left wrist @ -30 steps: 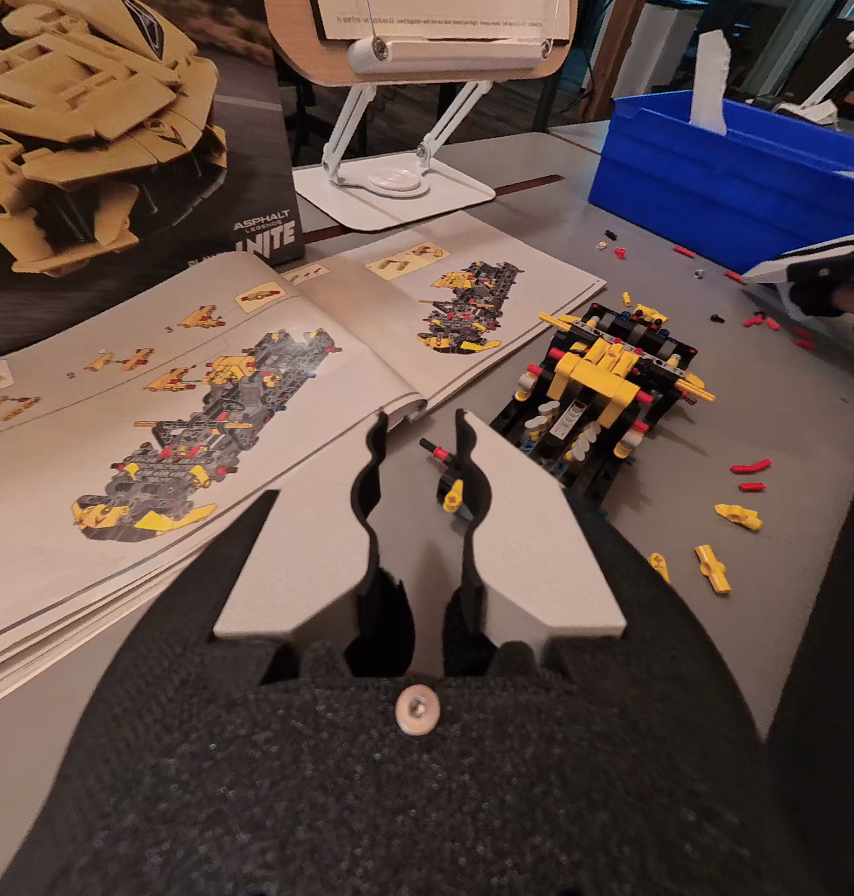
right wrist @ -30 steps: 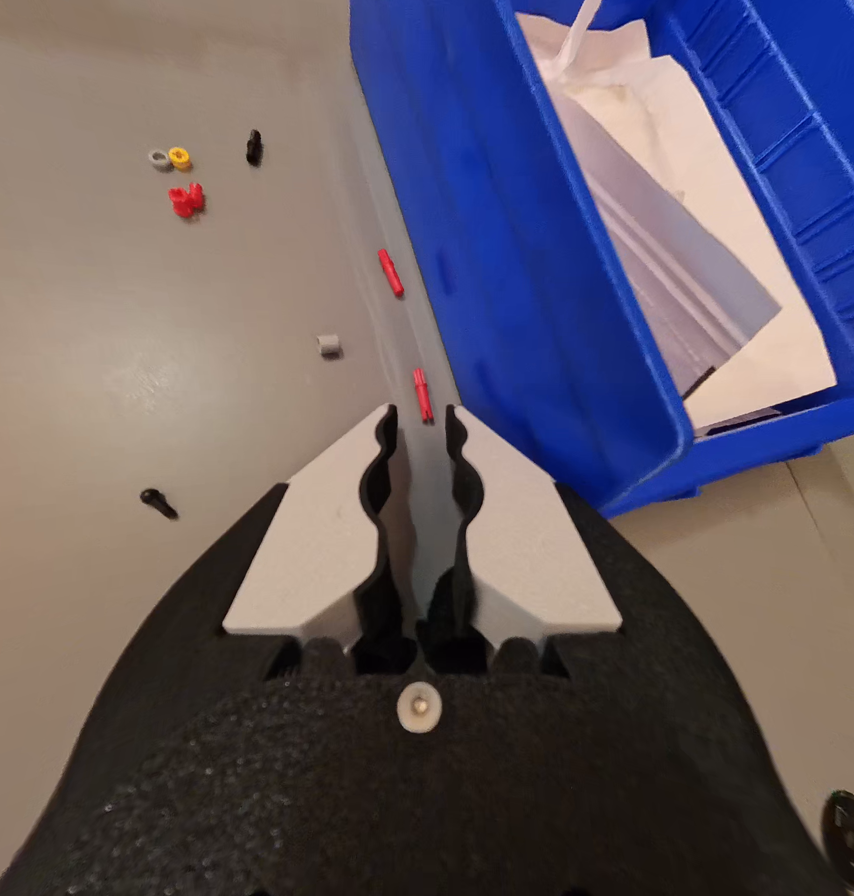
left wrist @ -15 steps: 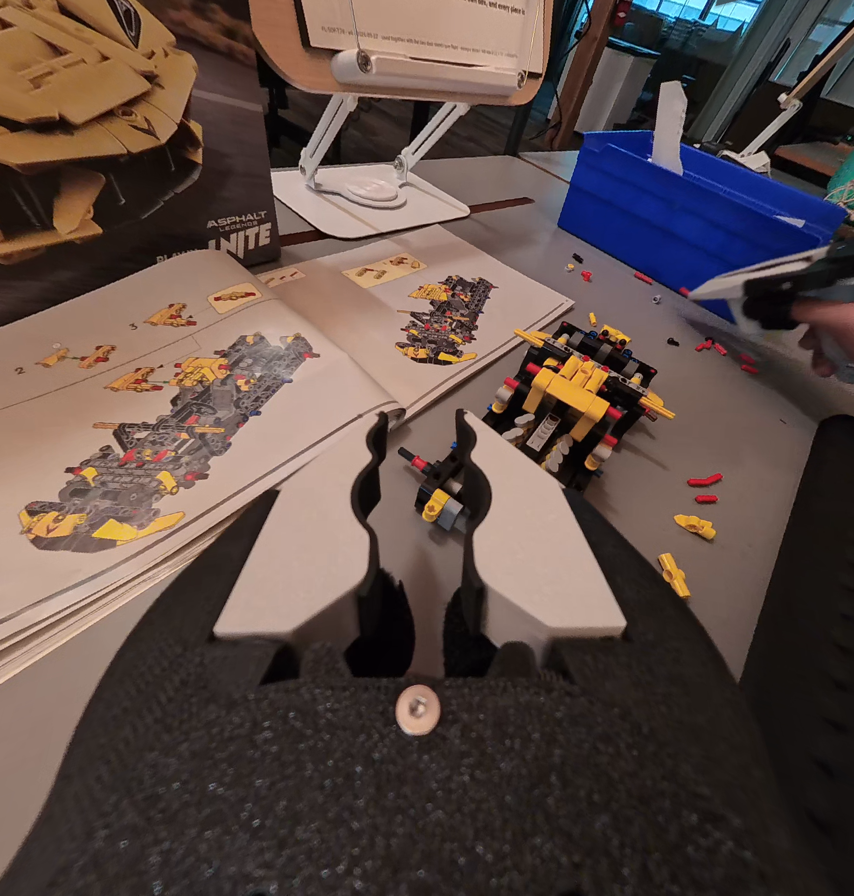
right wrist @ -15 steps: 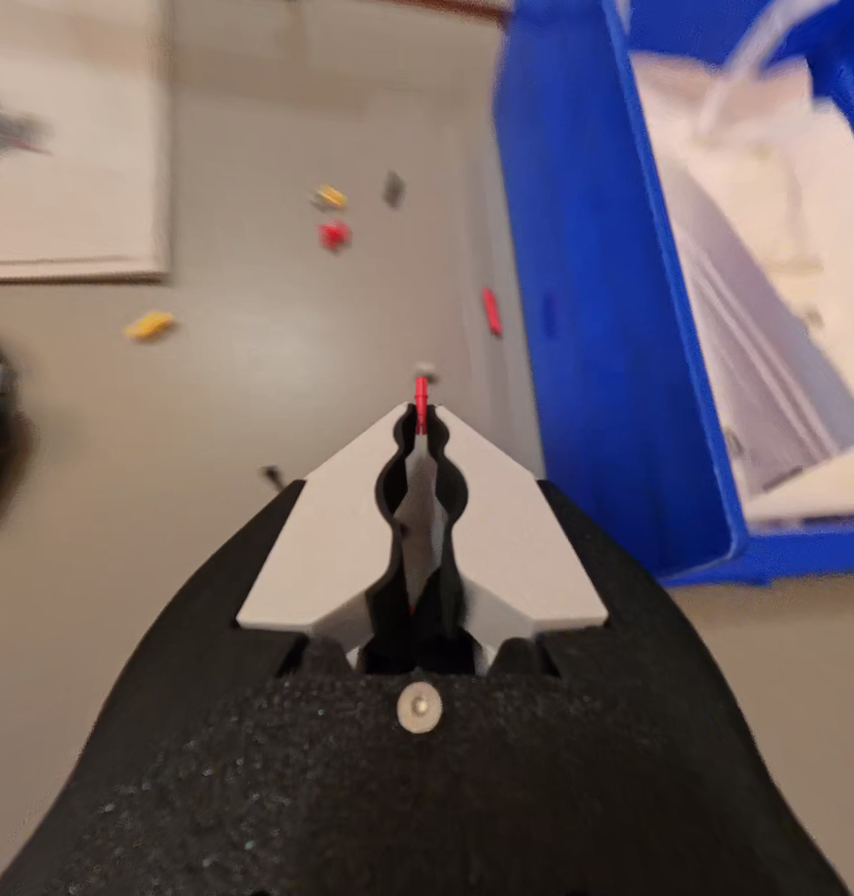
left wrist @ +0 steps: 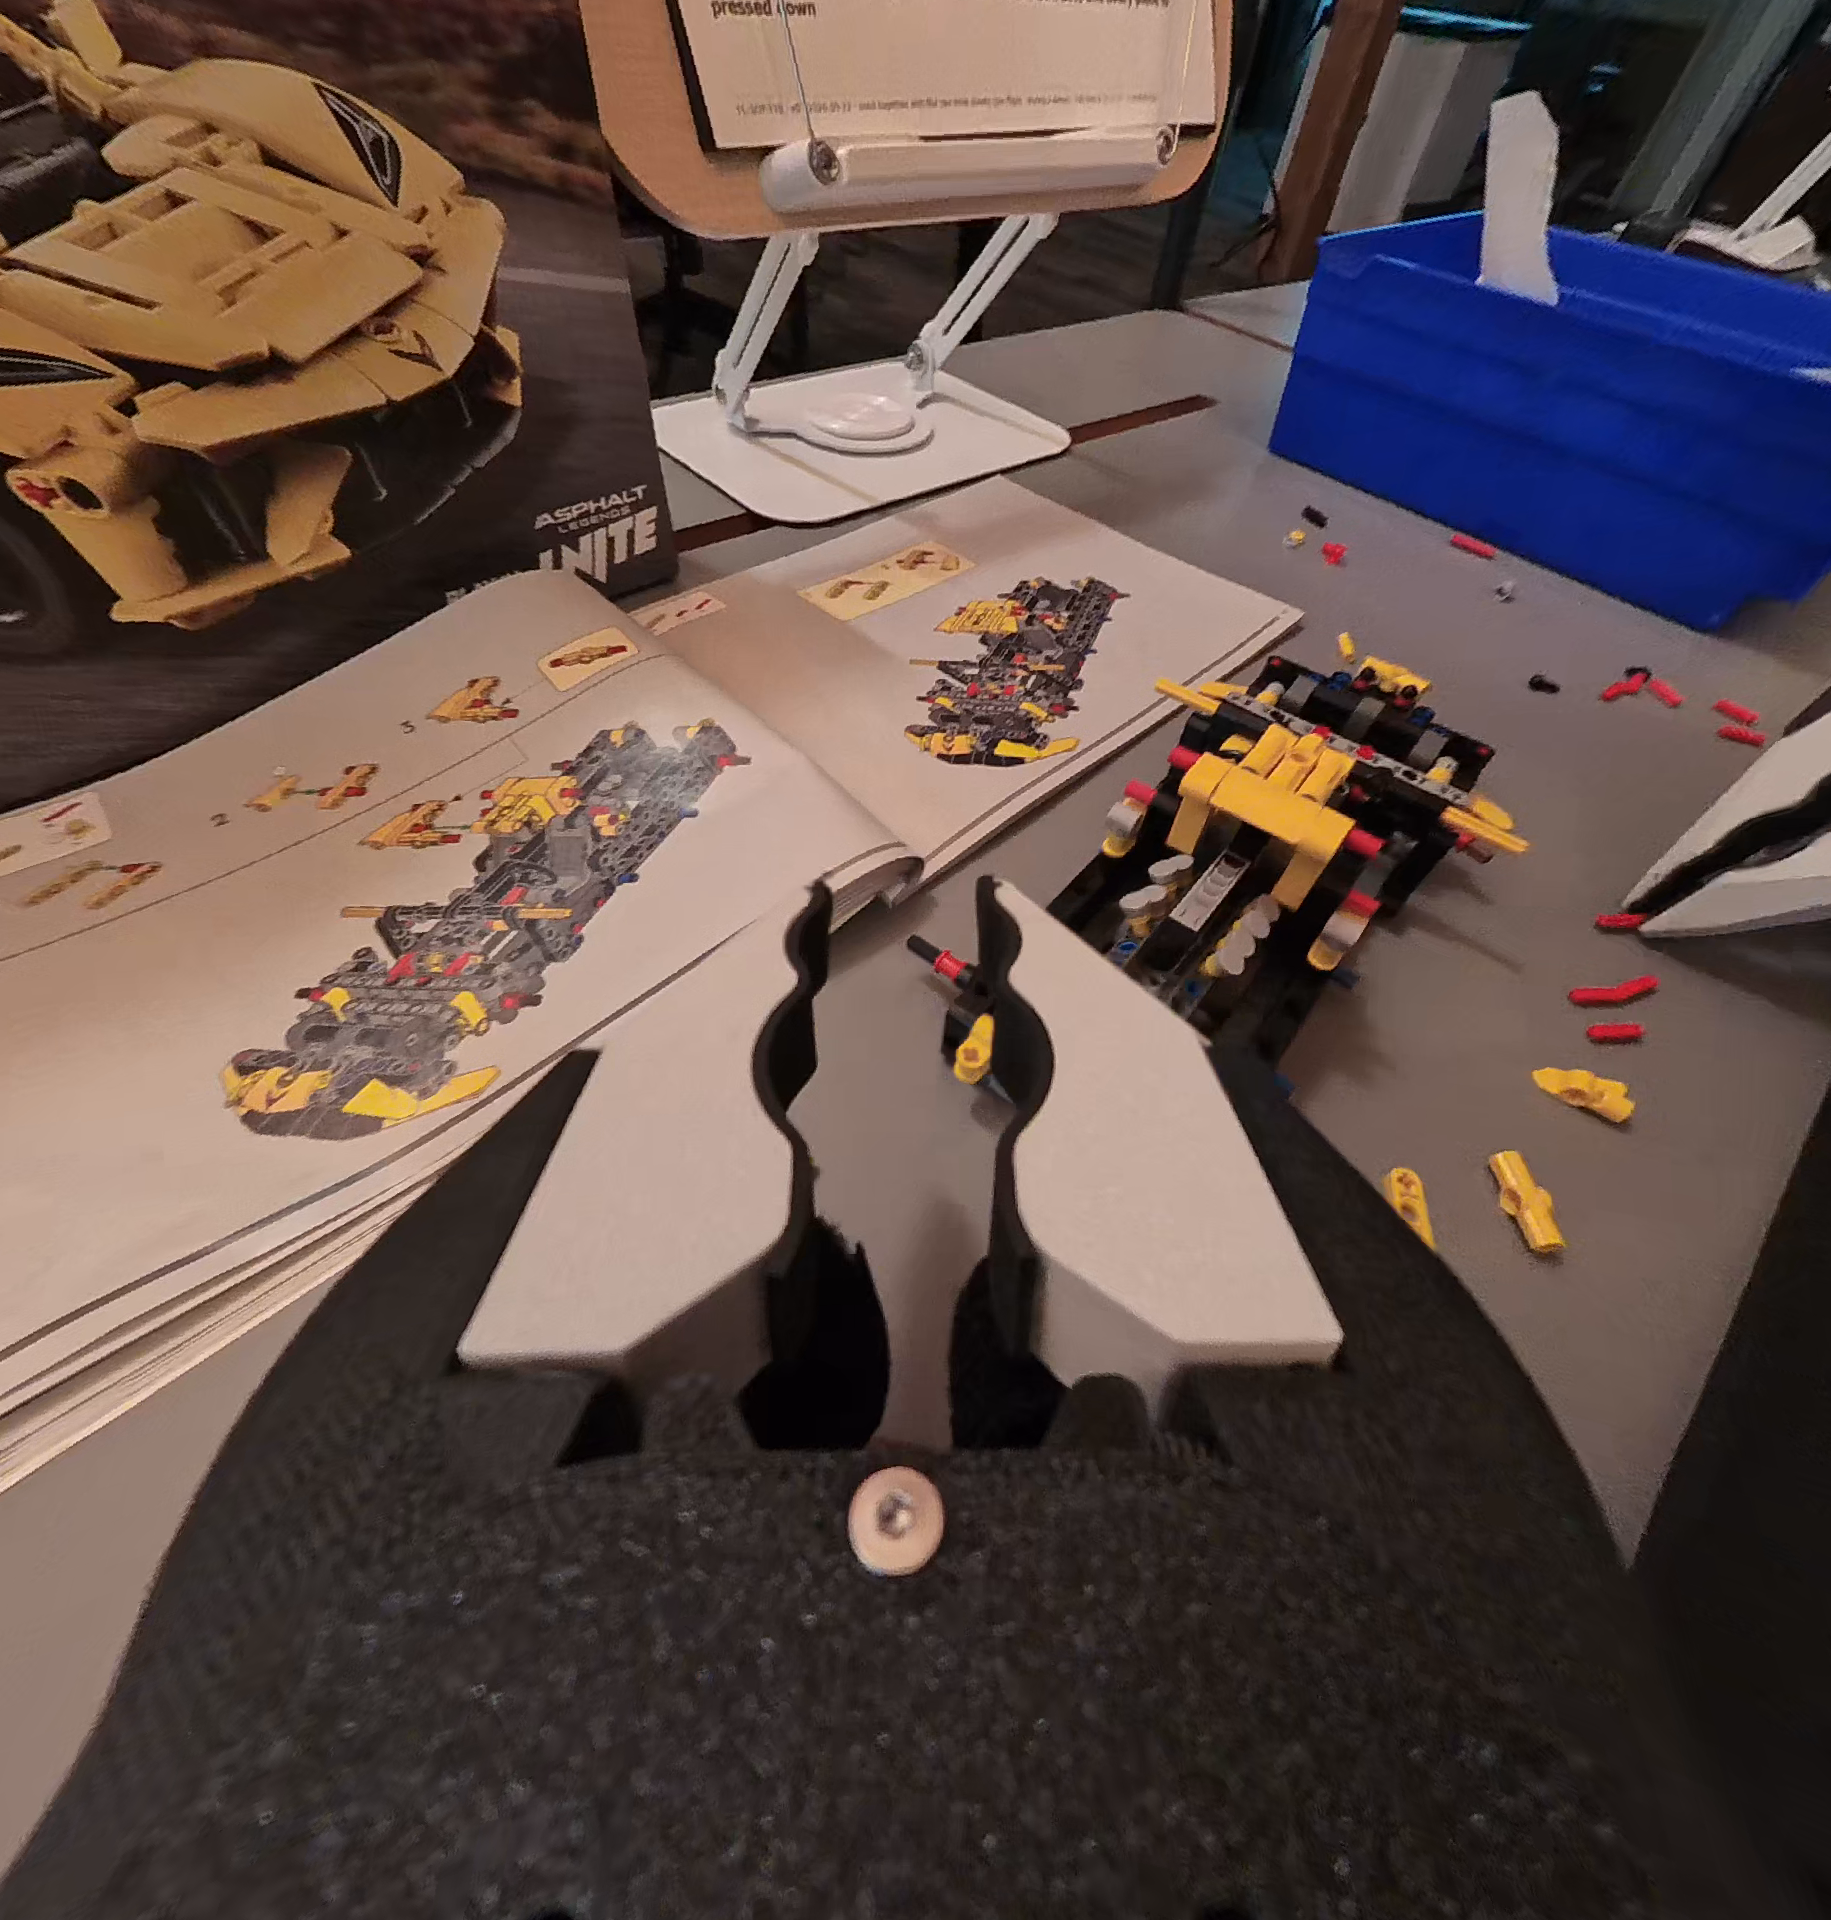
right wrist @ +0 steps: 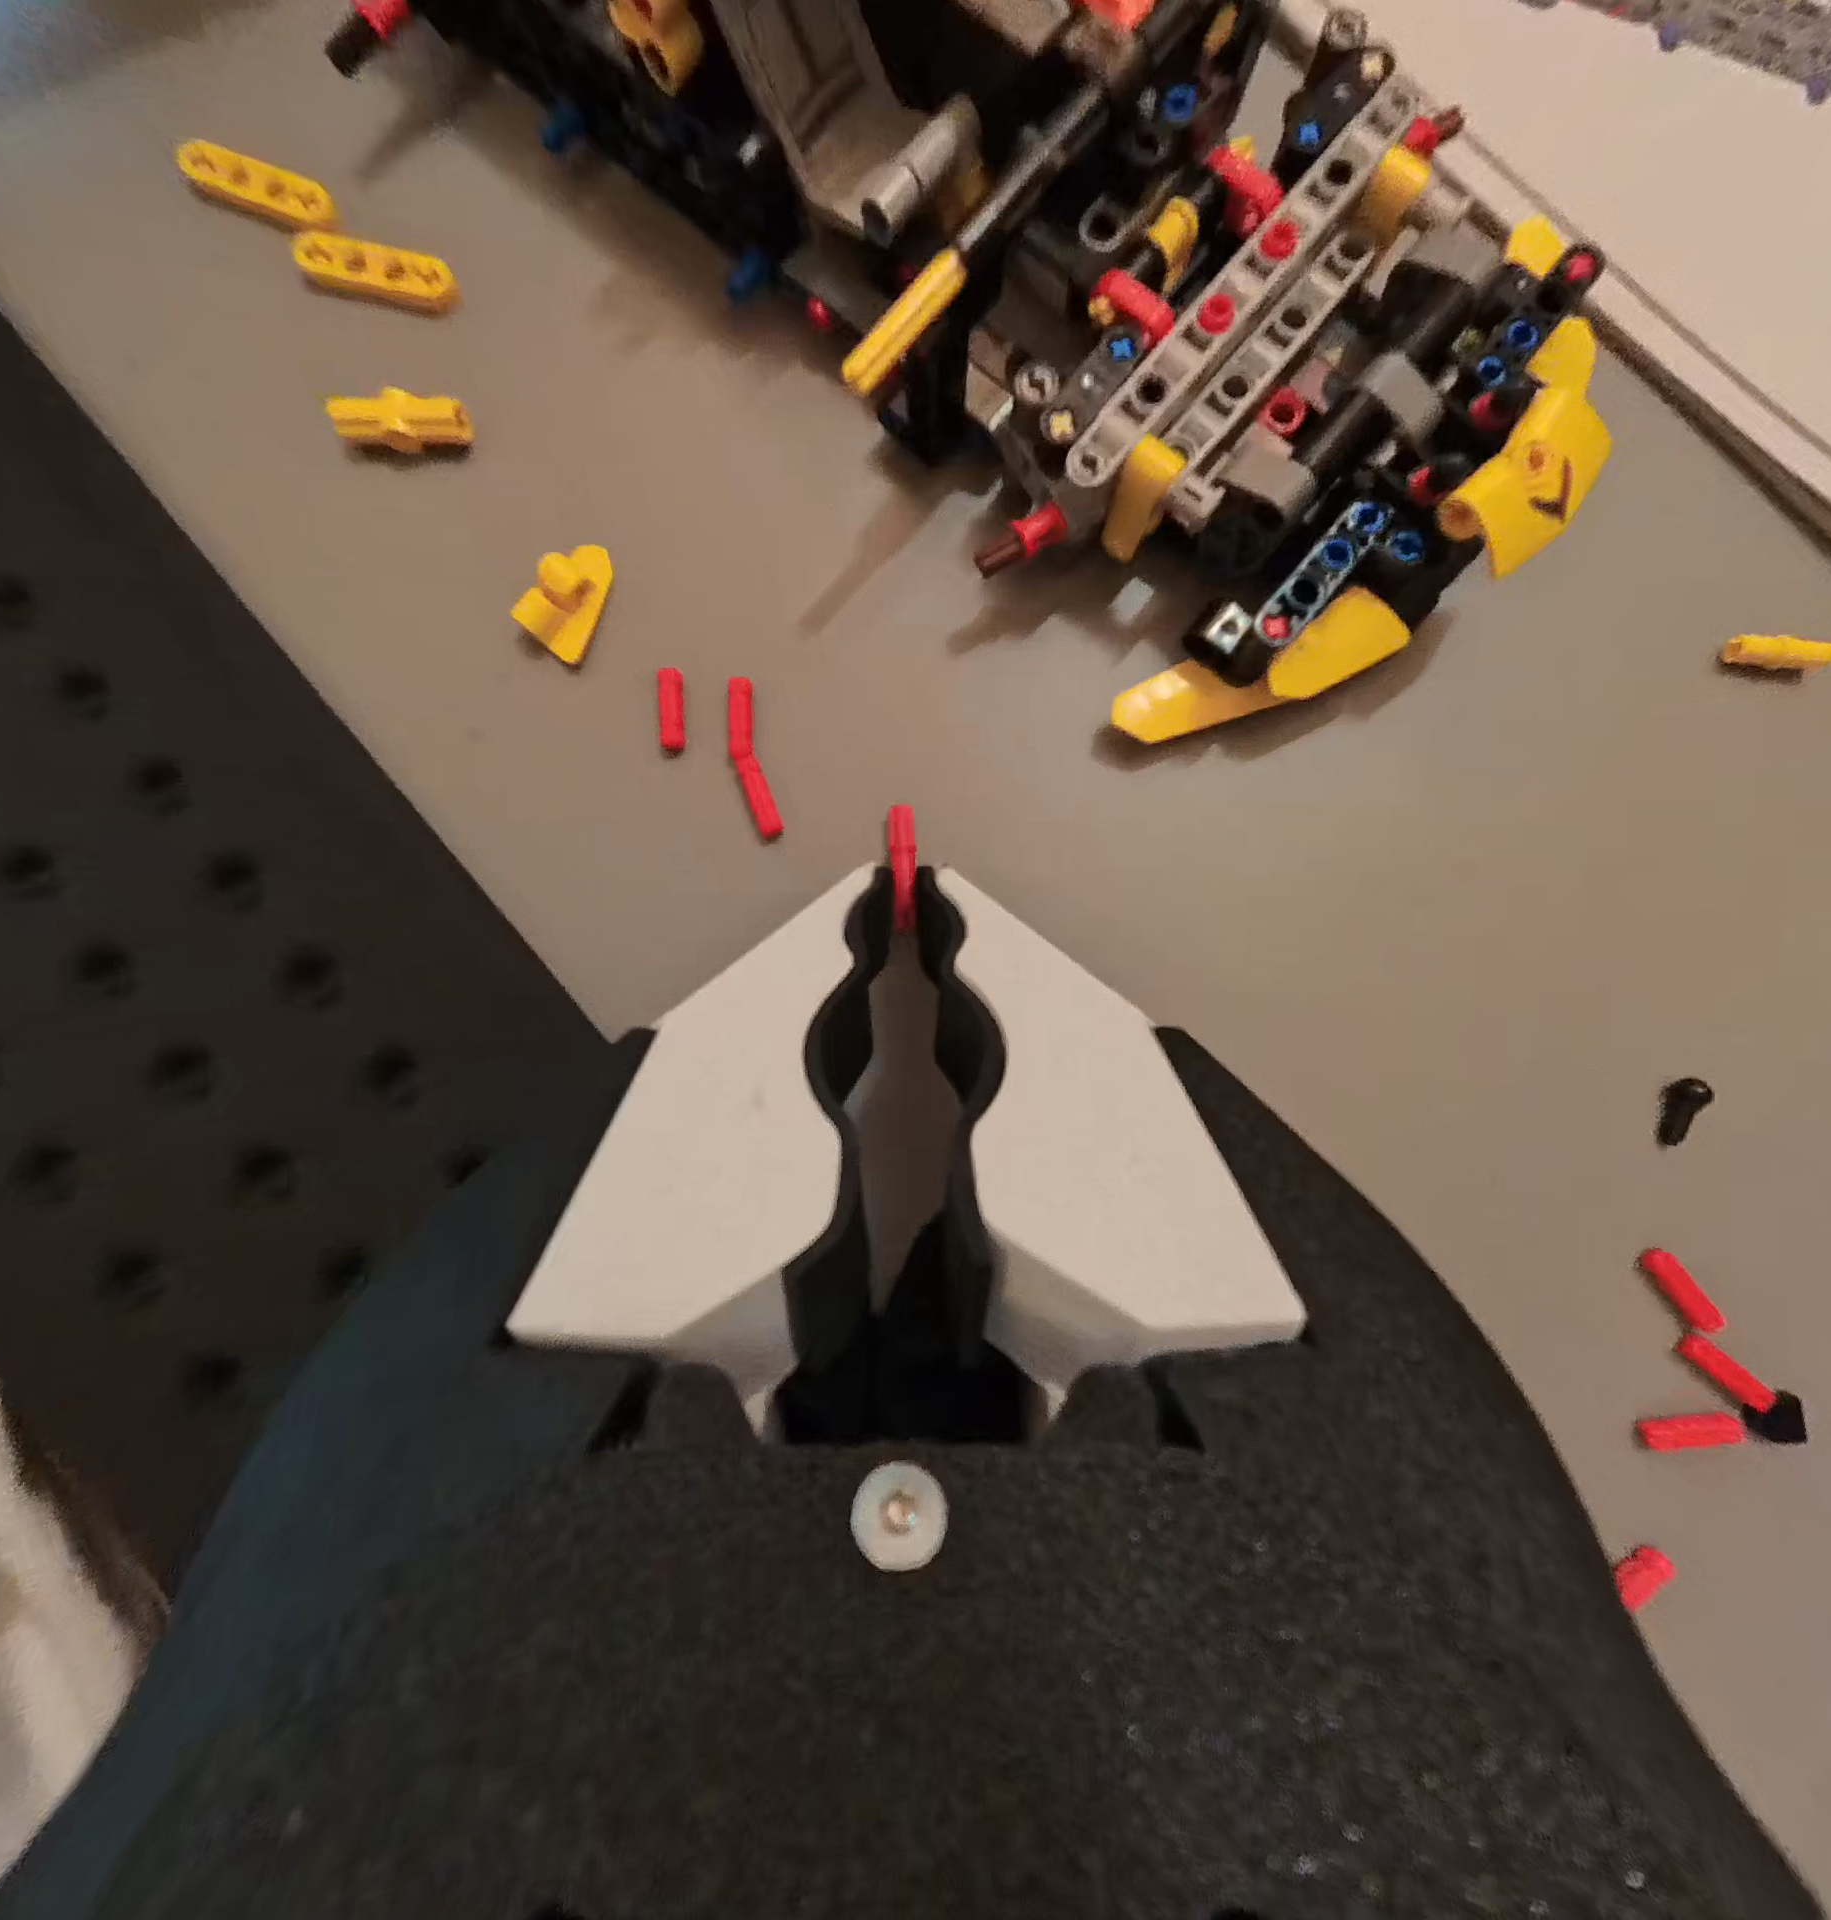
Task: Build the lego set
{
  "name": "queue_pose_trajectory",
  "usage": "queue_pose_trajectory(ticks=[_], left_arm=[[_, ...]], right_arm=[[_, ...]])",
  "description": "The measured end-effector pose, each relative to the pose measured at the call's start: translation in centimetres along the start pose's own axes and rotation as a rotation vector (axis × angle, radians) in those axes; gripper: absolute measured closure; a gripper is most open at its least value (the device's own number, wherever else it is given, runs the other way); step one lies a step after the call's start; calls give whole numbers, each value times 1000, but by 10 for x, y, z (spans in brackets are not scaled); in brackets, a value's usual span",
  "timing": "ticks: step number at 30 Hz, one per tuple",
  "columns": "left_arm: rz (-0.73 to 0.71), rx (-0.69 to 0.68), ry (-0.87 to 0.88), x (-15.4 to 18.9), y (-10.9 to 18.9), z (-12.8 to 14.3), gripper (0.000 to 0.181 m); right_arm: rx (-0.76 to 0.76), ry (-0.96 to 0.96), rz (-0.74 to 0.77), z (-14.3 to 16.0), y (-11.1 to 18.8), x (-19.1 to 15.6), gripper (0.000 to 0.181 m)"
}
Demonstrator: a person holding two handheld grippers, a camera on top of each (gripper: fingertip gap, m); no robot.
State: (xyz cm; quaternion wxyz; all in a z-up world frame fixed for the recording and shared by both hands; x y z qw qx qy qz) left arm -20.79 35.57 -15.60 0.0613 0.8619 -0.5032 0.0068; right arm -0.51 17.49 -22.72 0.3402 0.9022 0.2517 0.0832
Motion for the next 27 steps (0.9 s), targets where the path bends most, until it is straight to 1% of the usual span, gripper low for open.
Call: queue_pose_trajectory(ticks=[4, 5, 6, 8, 10, 11, 12, 13, 14, 16, 17, 18, 19, 20, 22, 24, 26, 27], left_arm=[[-5, -11, 4, -1, 2, 2, 153], [-2, -26, 12, -1, 2, 5, 153], [-5, -42, 13, -1, 2, 9, 153], [-27, -61, -3, -4, 6, 12, 153], [-70, -24, -29, -11, 10, 7, 152], [-87, 3, -34, -14, 12, 3, 153], [-102, 22, -32, -17, 15, 0, 153], [-111, 31, -24, -20, 17, -1, 153], [-119, 33, -12, -23, 19, -1, 153], [-129, 42, 13, -27, 22, -2, 153], [-134, 47, 20, -29, 23, -3, 153], [-139, 45, 22, -31, 24, -3, 153], [-141, 38, 26, -31, 24, -1, 153], [-140, 29, 30, -32, 24, 0, 153], [-145, 24, 30, -33, 24, 1, 153], [-156, 10, 31, -34, 23, 3, 153], [-149, 17, 50, -33, 21, 1, 153], [-150, 25, 50, -33, 21, 0, 153]], right_arm=[[58, -8, -1, -2, -2, -1, 177], [76, -19, 3, -4, -1, 0, 172], [119, -26, 2, -10, 2, 1, 167], [276, -56, 1, -32, 12, 5, 162], [467, -121, -23, -61, 23, 11, 149], [577, -144, -46, -77, 29, 13, 138], [672, -162, -52, -89, 34, 16, 130], [742, -148, -48, -98, 36, 19, 121], [798, -97, -35, -105, 35, 22, 110], [840, 23, -30, -108, 26, 21, 109], [849, 46, 25, -109, 21, 26, 98], [844, 57, 78, -110, 17, 32, 98], [824, 56, 95, -111, 15, 34, 98], [806, 37, 100, -112, 15, 37, 104], [781, -44, 86, -110, 16, 43, 124], [762, -97, 76, -102, 18, 47, 130], [772, -119, 65, -97, 23, 49, 144], [783, -119, 69, -96, 25, 50, 147]])
Point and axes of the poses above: each gripper's, where its closed fingertips meet, y back along the fingers, z out of its underside, x = y × z across the jaws, the point moved 2 cm from there along y, back along the fingers, and after that the axes turned 13 degrees about x, right-handed, at the moved point
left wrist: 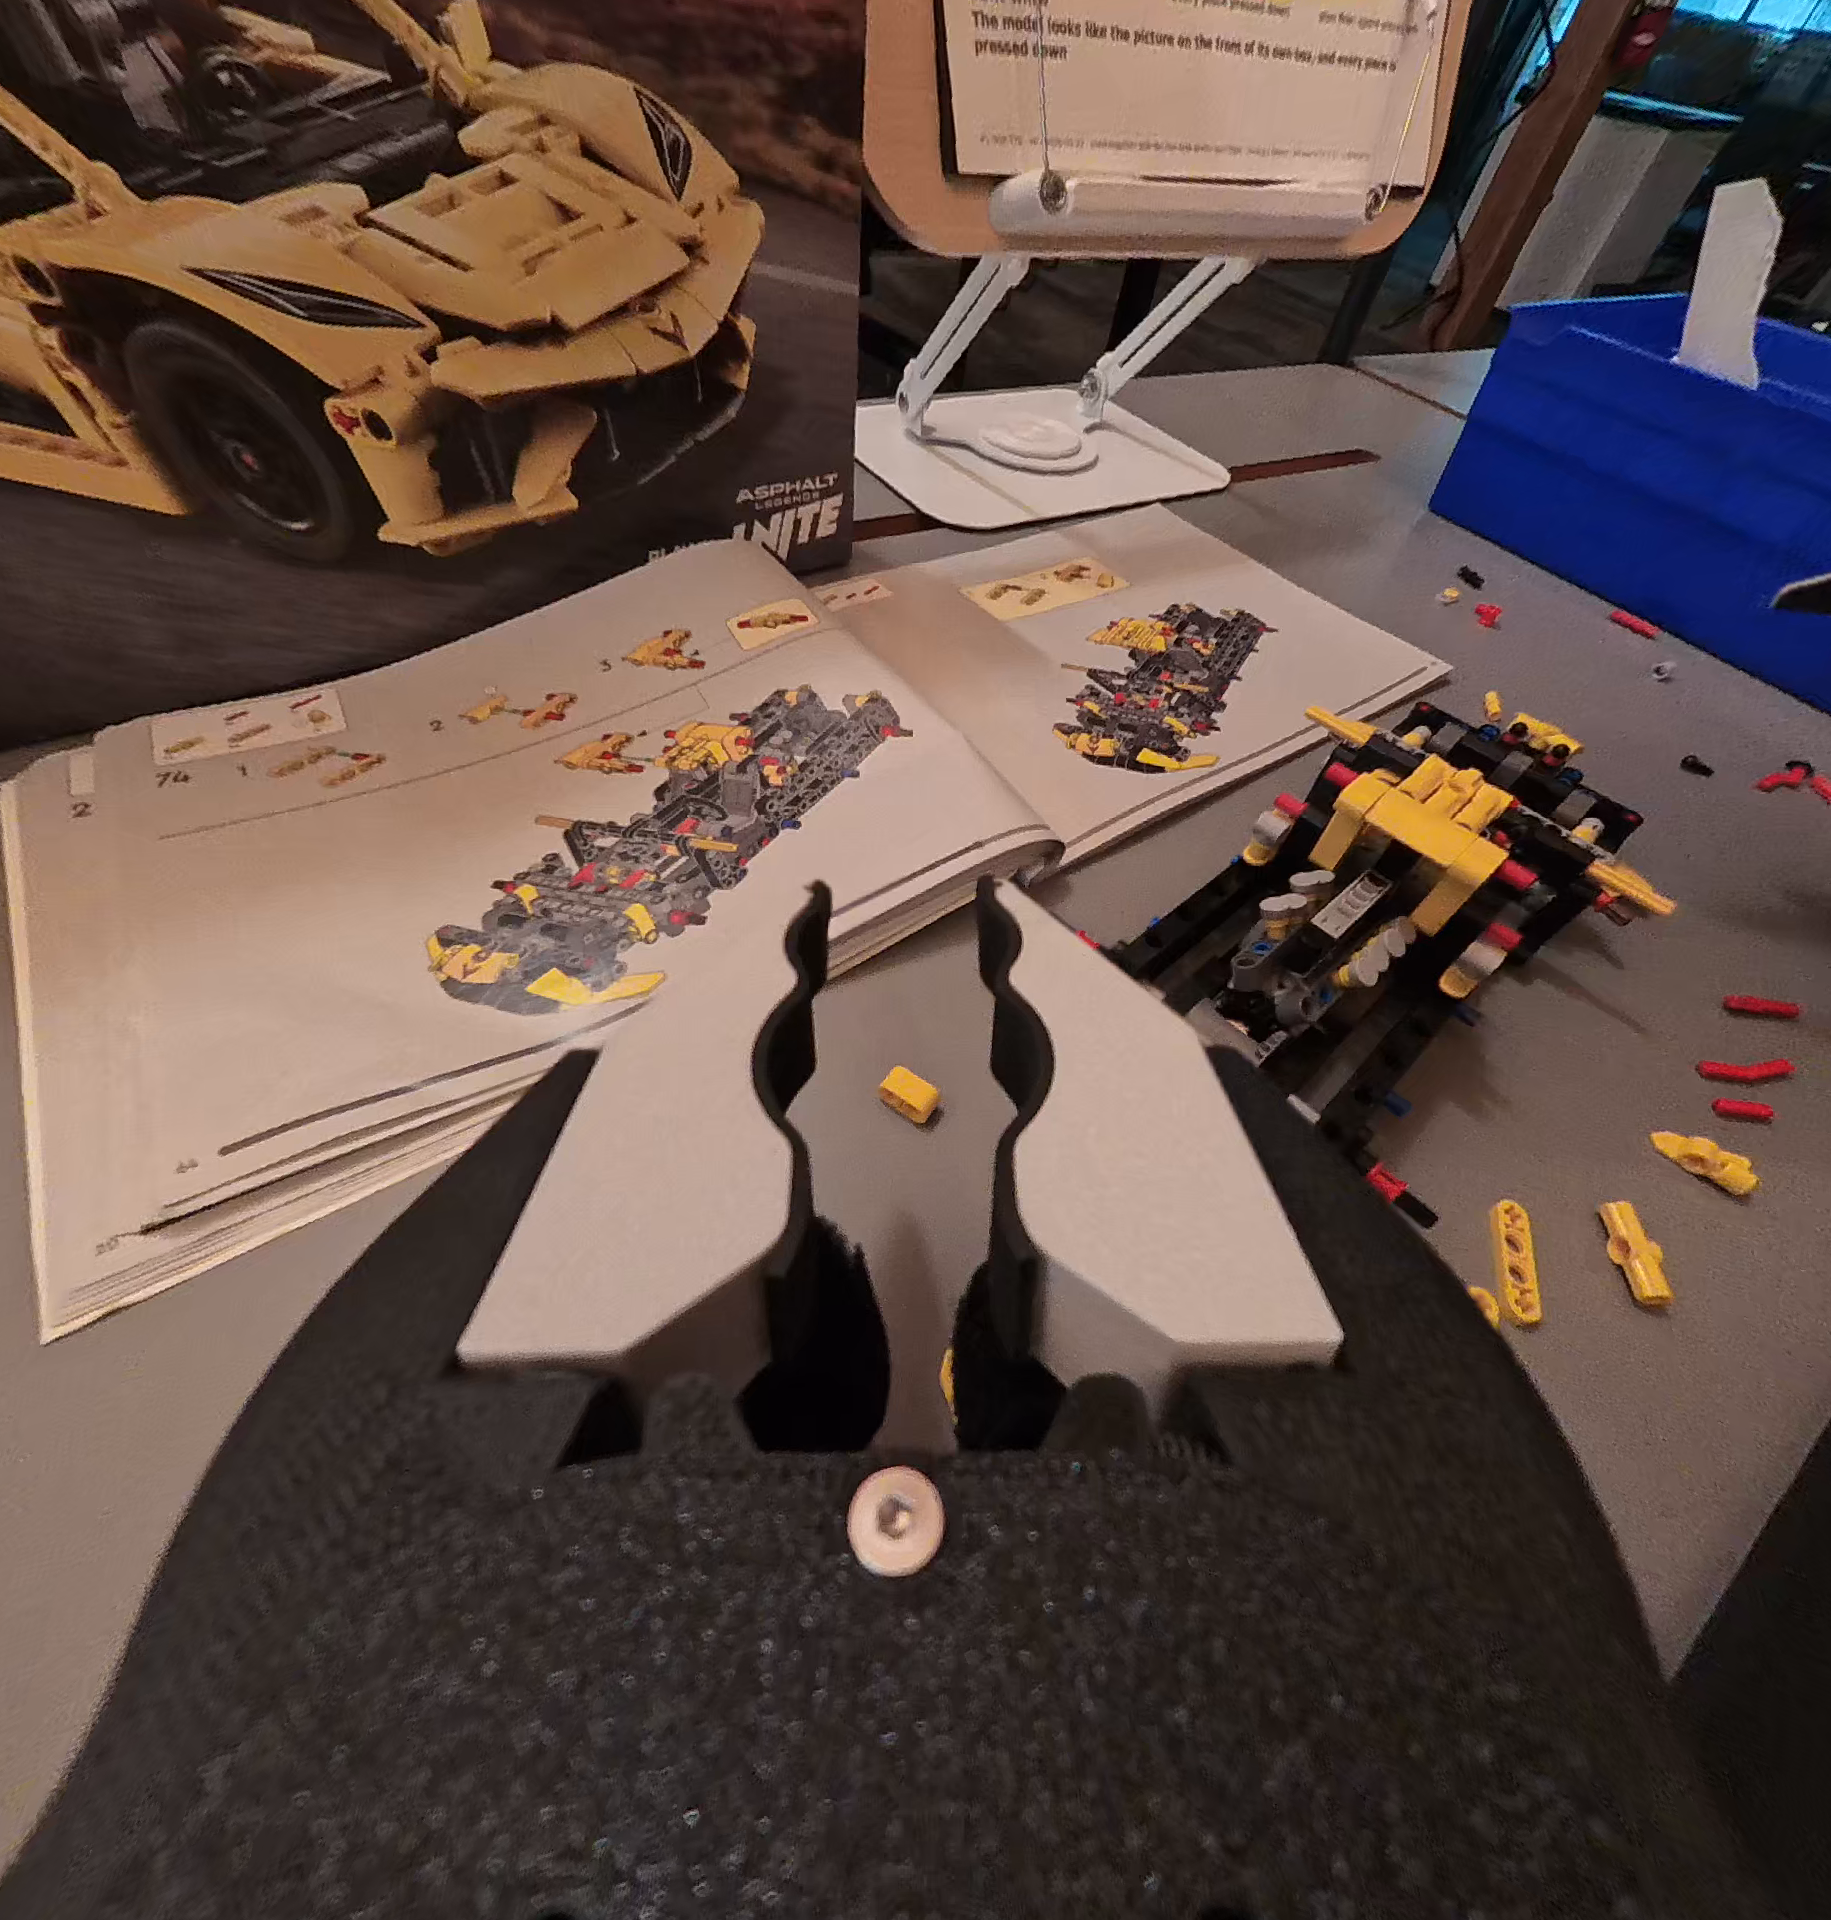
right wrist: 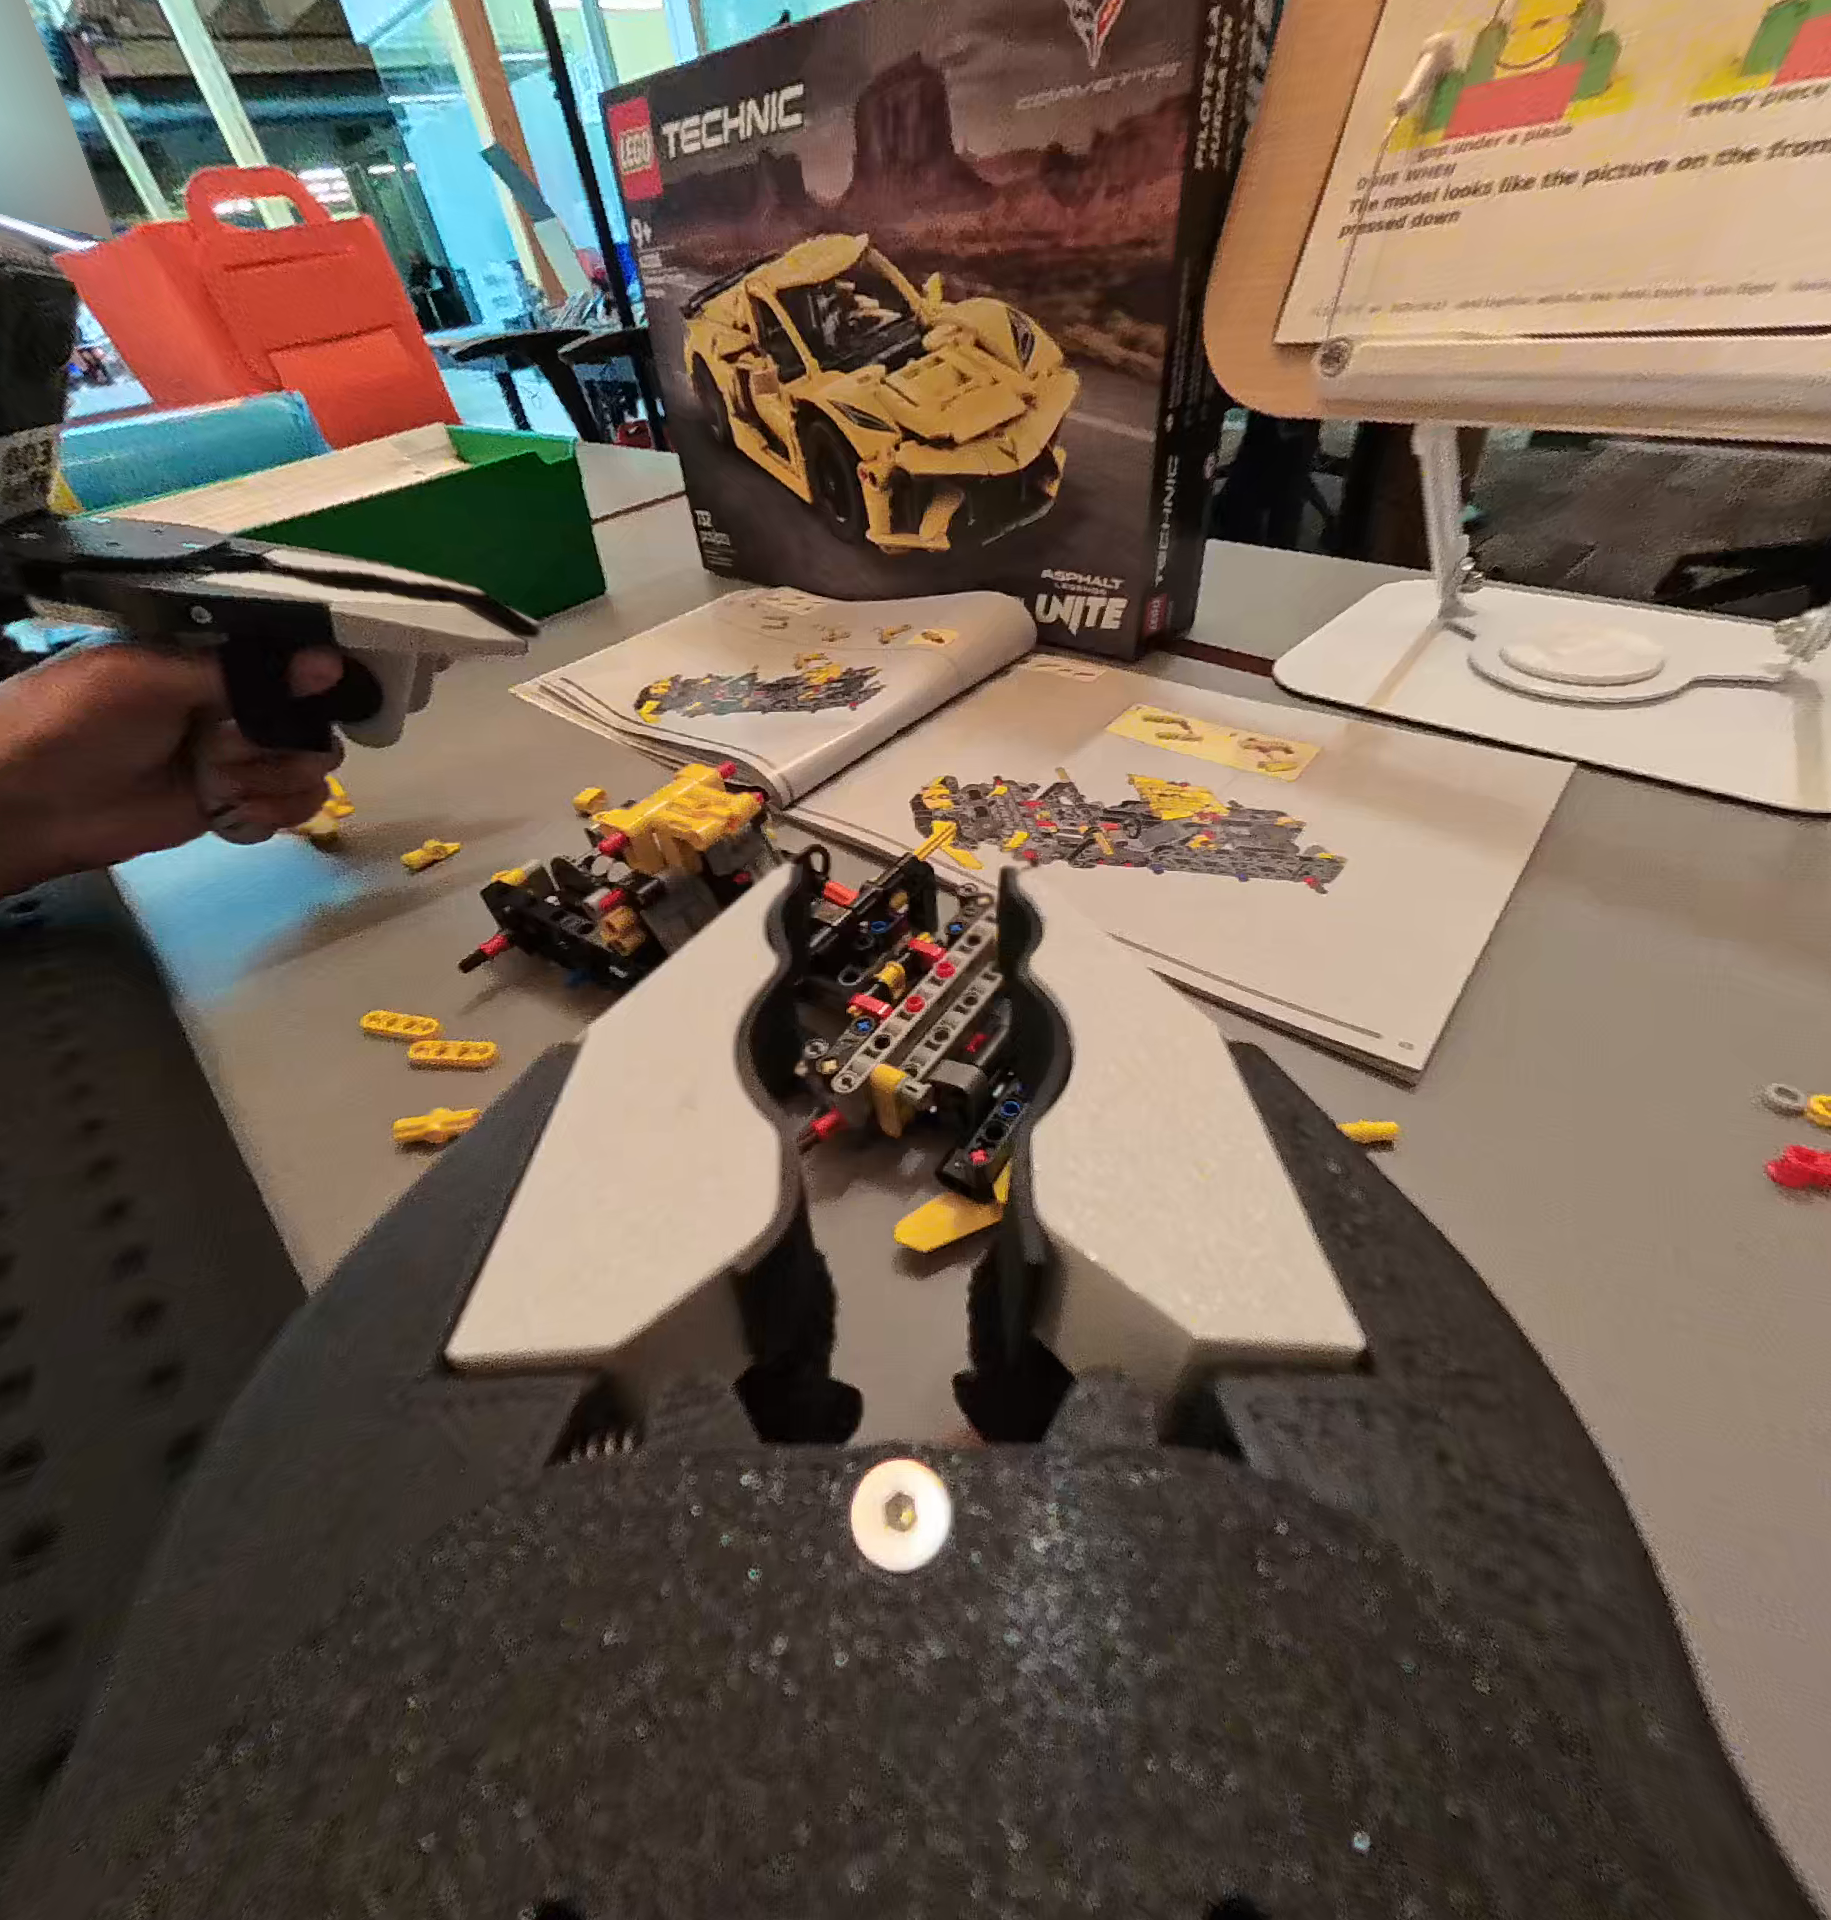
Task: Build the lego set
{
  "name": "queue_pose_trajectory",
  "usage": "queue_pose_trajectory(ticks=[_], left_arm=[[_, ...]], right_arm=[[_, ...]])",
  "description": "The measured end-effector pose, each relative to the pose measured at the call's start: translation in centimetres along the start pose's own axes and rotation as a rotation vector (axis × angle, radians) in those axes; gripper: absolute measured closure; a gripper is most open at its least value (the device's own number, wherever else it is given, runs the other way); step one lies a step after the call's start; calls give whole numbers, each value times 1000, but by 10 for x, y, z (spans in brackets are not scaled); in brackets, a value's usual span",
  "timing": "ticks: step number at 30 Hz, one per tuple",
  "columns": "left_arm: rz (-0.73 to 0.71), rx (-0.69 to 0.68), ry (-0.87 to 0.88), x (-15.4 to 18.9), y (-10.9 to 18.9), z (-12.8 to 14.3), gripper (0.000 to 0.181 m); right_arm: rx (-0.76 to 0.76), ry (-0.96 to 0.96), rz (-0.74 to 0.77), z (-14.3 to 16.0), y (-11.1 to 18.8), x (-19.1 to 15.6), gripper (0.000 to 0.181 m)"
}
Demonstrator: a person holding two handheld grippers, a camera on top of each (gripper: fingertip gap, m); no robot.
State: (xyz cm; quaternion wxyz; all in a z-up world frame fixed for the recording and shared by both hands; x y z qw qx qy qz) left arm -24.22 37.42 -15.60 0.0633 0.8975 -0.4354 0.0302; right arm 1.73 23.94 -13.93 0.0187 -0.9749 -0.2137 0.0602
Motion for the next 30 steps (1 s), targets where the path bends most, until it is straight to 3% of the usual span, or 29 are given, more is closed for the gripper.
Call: queue_pose_trajectory(ticks=[5, 8, 10, 17, 24, 30], left_arm=[[-14, -1, 20, -4, 0, 0, 146], [-42, -10, 58, -10, -3, 1, 117], [-54, -18, 61, -13, -4, 2, 108], [-28, -39, -44, -3, -8, 6, 110], [-7, -47, -263, 13, -12, 9, 116], [63, -26, -277, 33, -9, 7, 129]], right_arm=[[-61, 84, 82, 7, 4, 11, 159], [-96, 68, 72, 13, 3, 10, 163], [-97, 55, 72, 13, 3, 12, 166], [-103, 110, 40, 15, 0, 0, 170], [-69, 124, 7, 6, 4, -13, 170], [-67, 150, 24, 5, 6, -12, 173]])
Point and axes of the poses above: each gripper's, where its closed fingertips meet, y back along the fingers, z out of its underside, x = y × z across the jaws, the point moved 2 cm from there along y, back along the fingers, and after that the axes turned 13 degrees about x, right-handed, at the moved point
